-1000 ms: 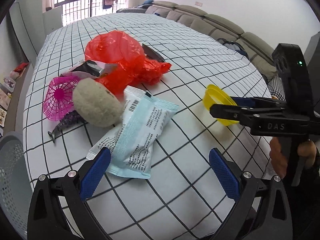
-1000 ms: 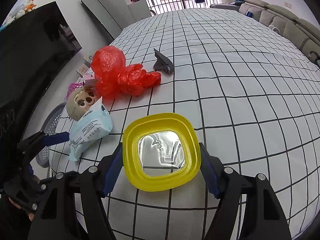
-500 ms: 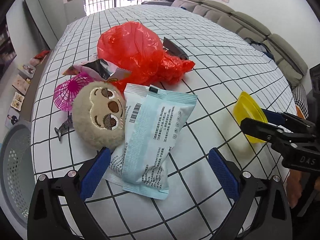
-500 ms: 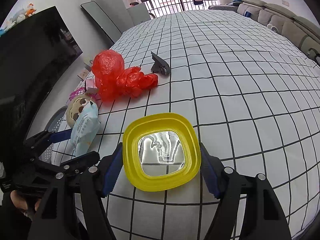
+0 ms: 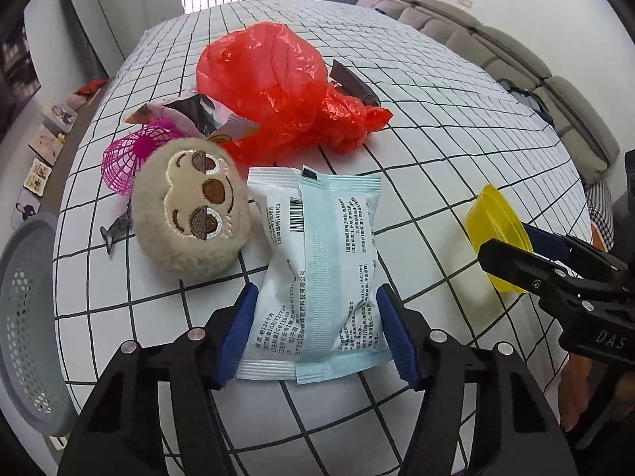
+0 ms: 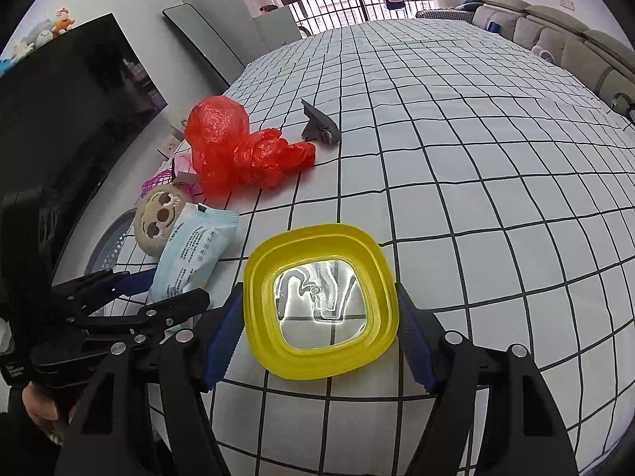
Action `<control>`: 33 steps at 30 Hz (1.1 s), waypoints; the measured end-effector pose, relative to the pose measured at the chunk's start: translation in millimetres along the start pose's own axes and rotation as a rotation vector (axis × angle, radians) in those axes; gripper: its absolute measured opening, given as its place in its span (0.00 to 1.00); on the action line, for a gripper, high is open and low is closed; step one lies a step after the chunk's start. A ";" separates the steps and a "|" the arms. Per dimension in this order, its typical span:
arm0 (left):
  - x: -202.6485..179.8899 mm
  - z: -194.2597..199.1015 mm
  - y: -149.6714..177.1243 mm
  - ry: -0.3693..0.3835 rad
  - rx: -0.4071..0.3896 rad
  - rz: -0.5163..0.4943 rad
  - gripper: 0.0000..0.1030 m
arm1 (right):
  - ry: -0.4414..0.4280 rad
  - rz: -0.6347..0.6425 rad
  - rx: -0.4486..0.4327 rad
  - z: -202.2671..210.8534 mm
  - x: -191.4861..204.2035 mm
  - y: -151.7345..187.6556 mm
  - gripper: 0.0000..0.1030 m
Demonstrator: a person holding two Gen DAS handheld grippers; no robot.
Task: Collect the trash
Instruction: 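Grasp the blue-white packet with the left tool while the right tool holds the yellow ring, then carry packet and ring over the grey basket and open both tools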
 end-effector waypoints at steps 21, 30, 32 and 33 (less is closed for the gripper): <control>136.4 120.2 52.3 -0.319 -0.212 0.214 0.56 | -0.168 0.252 0.043 -24.5 166.6 5.3 0.67; 255.1 125.7 93.4 -0.522 -0.173 0.396 0.56 | -0.250 0.413 0.142 -87.1 283.0 8.9 0.67; 269.9 121.5 101.1 -0.529 -0.162 0.427 0.56 | -0.250 0.446 0.165 -101.0 303.5 9.8 0.67; 278.4 117.8 104.4 -0.531 -0.152 0.443 0.56 | -0.246 0.462 0.176 -108.3 312.4 10.9 0.67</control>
Point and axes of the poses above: each gripper's, at about its wrist camera, not at the fingertips, and z roughly against the way its jaws point, x to its left, y to its underside, the point moved 8 cm from there along -z, roughly the way its jaws point, and after that the axes turned 4 degrees about -z, right-handed, at the moved point
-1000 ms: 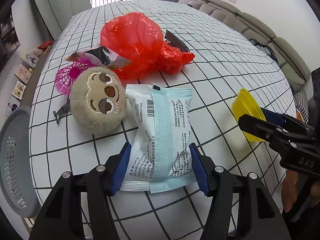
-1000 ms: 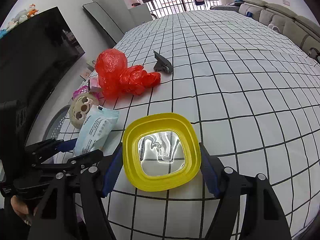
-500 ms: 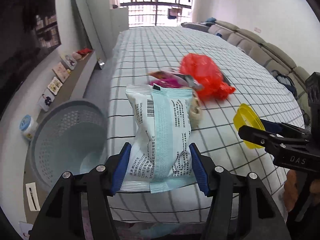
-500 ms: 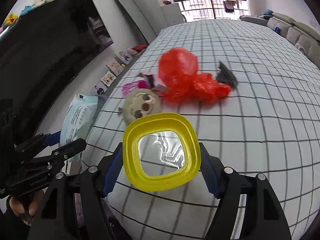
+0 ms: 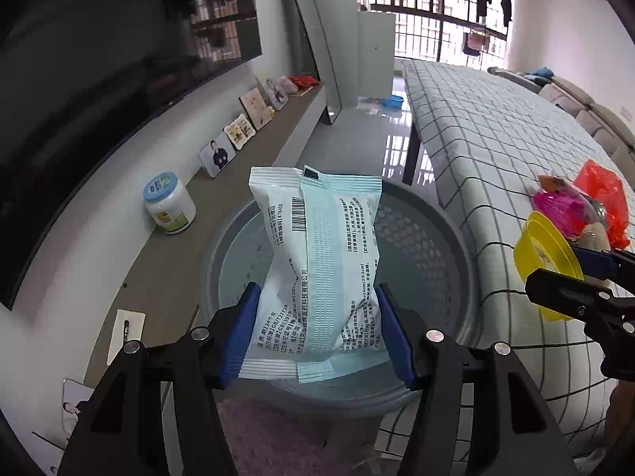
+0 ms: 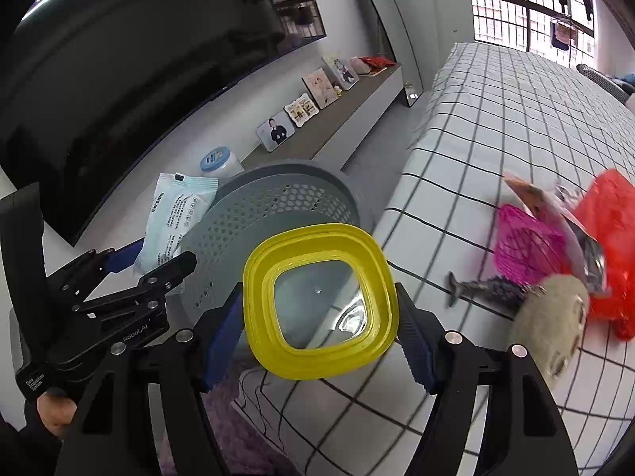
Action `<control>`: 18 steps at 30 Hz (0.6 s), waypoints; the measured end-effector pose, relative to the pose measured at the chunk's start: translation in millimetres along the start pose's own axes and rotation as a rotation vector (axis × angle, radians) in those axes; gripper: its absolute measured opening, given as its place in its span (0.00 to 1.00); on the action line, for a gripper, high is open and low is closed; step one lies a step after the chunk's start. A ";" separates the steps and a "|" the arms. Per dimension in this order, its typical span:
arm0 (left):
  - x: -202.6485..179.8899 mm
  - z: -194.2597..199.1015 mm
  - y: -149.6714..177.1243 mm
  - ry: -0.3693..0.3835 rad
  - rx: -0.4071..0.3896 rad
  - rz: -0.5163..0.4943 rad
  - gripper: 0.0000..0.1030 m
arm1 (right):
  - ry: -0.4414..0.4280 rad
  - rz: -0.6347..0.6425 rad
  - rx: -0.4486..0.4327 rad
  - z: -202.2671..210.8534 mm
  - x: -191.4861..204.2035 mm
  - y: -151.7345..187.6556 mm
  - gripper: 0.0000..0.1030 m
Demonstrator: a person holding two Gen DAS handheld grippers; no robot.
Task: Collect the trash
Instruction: 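Carry packet and ring over the grey basket and open both tools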
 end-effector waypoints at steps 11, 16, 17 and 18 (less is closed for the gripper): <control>41.2 -47.2 19.3 0.008 0.080 0.066 0.56 | 0.020 0.040 0.114 -75.9 24.0 -15.6 0.67; 48.2 -55.3 21.3 0.006 0.090 0.084 0.61 | 0.037 0.038 0.112 -85.4 24.4 -19.1 0.69; 48.4 -55.3 21.3 0.002 0.089 0.083 0.64 | 0.035 0.032 0.111 -86.2 22.9 -20.2 0.70; 48.3 -54.0 21.4 -0.002 0.087 0.083 0.70 | 0.033 0.026 0.111 -86.7 21.1 -21.0 0.70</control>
Point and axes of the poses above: each gripper's, at about its wrist camera, not at the fingertips, and z roughly against the way its jaws point, x to its left, y to its underside, the point moved 8 cm from there along -z, roughly the way its jaws point, and after that the axes turned 4 degrees about -z, right-handed, at the moved point
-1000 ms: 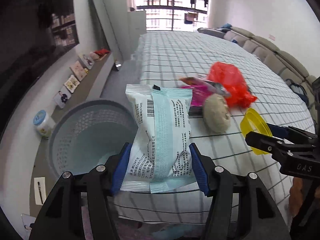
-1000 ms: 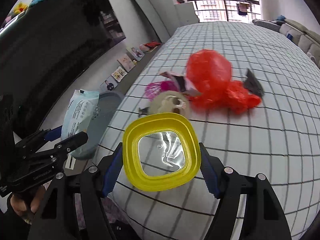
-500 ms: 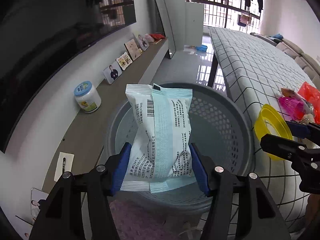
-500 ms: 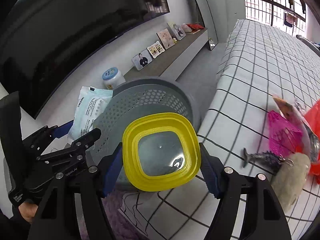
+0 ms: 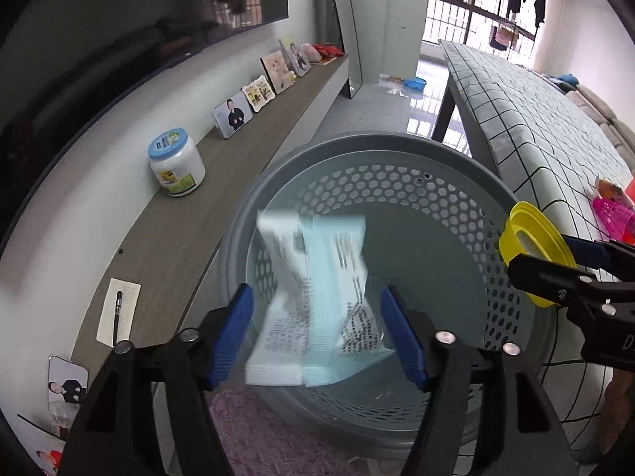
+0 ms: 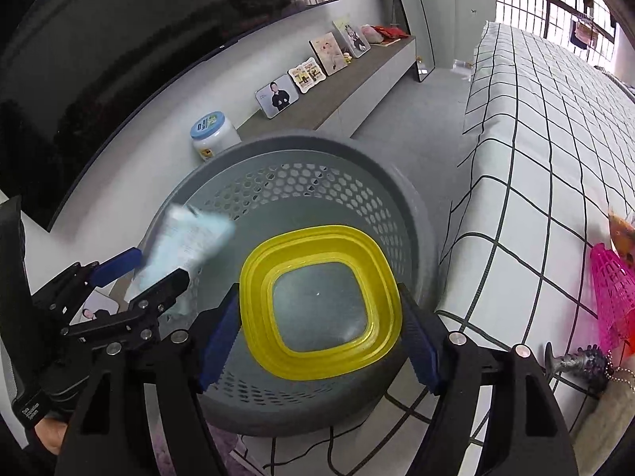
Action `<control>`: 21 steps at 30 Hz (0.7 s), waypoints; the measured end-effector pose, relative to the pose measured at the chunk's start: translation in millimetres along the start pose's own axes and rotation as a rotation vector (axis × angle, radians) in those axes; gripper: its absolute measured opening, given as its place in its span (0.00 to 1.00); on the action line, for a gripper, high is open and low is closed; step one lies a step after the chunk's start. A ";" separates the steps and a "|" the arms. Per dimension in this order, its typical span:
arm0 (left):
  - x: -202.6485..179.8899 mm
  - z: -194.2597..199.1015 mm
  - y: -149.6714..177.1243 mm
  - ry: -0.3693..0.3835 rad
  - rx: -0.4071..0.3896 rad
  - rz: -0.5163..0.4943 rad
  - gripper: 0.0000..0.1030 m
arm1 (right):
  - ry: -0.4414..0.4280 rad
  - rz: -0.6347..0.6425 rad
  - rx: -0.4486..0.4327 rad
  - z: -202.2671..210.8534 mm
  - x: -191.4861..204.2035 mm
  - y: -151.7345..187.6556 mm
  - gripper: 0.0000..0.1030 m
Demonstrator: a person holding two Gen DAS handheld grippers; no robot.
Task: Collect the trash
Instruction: 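Carry packet and ring over the grey basket and open both tools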
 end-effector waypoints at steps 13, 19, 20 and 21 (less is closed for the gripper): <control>7.1 3.3 1.4 -0.020 0.002 0.026 0.73 | 0.007 0.002 -0.025 7.6 -3.2 3.4 0.72; 10.0 6.6 -1.4 -0.040 0.000 0.042 0.78 | 0.012 0.006 -0.038 7.6 -1.9 2.1 0.72; 10.5 7.2 -2.4 -0.043 0.001 0.044 0.78 | 0.010 0.005 -0.042 8.8 -1.8 2.1 0.72; 10.8 7.9 -2.9 -0.046 0.001 0.044 0.78 | 0.006 0.002 -0.046 10.2 -1.9 2.3 0.72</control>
Point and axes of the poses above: each gripper's, at about its wrist camera, not at the fingertips, and z roughly against the way its jaws point, x to its left, y to its underside, the point moved 8 cm from there along -z, roughly the way its jaws point, and after that the axes turned 4 degrees about -z, right-handed, at the moved point
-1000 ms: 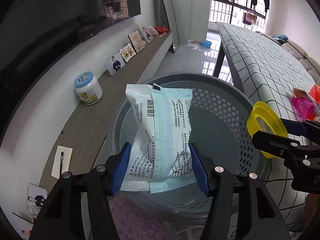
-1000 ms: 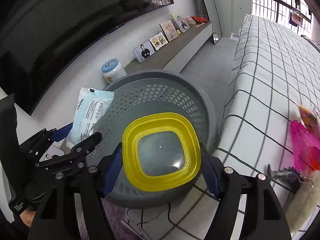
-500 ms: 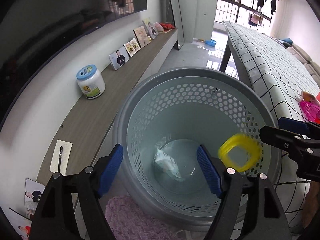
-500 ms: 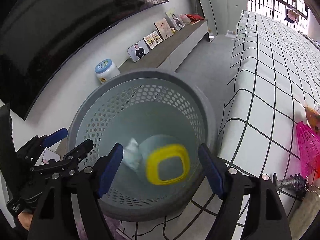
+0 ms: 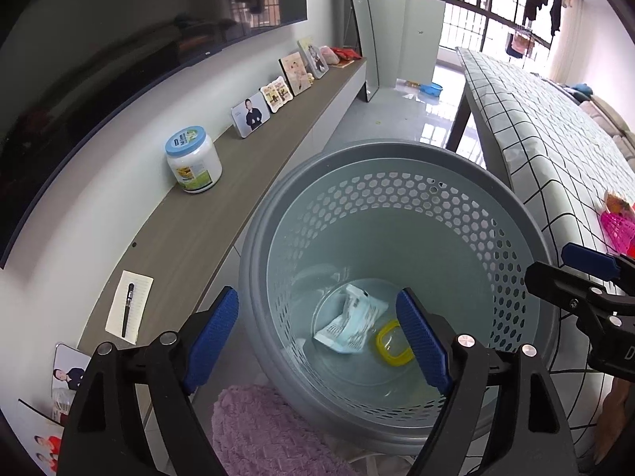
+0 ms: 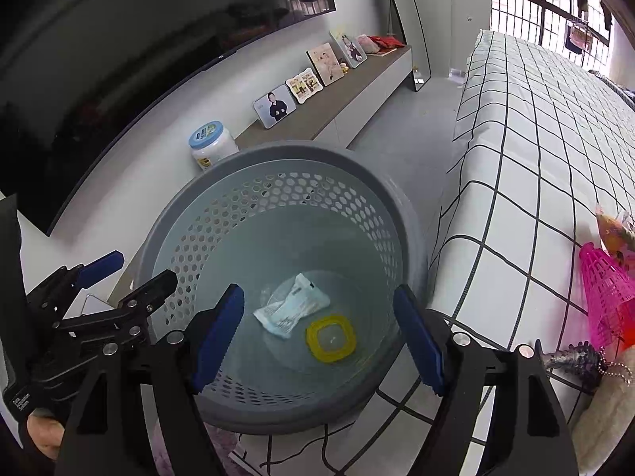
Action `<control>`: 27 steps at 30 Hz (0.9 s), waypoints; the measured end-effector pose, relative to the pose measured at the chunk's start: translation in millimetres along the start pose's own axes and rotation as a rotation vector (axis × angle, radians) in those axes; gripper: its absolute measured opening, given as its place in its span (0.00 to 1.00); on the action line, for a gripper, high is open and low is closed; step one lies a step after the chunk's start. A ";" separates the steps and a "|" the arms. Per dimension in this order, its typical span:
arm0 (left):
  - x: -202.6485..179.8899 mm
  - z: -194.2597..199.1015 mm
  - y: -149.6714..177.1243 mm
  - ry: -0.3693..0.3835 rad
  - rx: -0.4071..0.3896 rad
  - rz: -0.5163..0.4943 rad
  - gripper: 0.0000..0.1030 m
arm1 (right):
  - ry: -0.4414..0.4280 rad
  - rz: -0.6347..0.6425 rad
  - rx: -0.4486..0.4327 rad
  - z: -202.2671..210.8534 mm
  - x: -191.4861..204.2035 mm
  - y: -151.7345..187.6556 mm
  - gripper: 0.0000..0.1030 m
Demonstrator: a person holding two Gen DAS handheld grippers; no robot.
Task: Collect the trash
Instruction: 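Carry packet and ring over the grey basket and open both tools, then move both tools back over the bed toward the plush sloth and grey cloth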
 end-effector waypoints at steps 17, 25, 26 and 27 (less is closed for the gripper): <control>-27.0 28.9 -6.0 0.045 -0.040 -0.053 0.81 | 0.030 -0.083 -0.075 47.2 -24.0 13.2 0.72; -50.5 55.5 -15.9 0.072 -0.090 -0.084 0.81 | 0.048 -0.121 -0.125 89.8 -45.5 33.8 0.72; -55.1 59.0 -17.3 0.079 -0.099 -0.088 0.81 | 0.044 -0.126 -0.136 96.6 -49.4 36.5 0.72; -60.5 62.3 -18.4 0.086 -0.106 -0.092 0.82 | 0.044 -0.131 -0.146 102.5 -53.0 38.8 0.72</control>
Point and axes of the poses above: each gripper's, at about its wrist camera, not at the fingertips, and z roughly against the way its jaws point, x to its left, y to its underside, the point moved 8 cm from there along -z, roughly the way its jaws point, and after that the axes turned 4 degrees about -z, right-handed, at the moved point
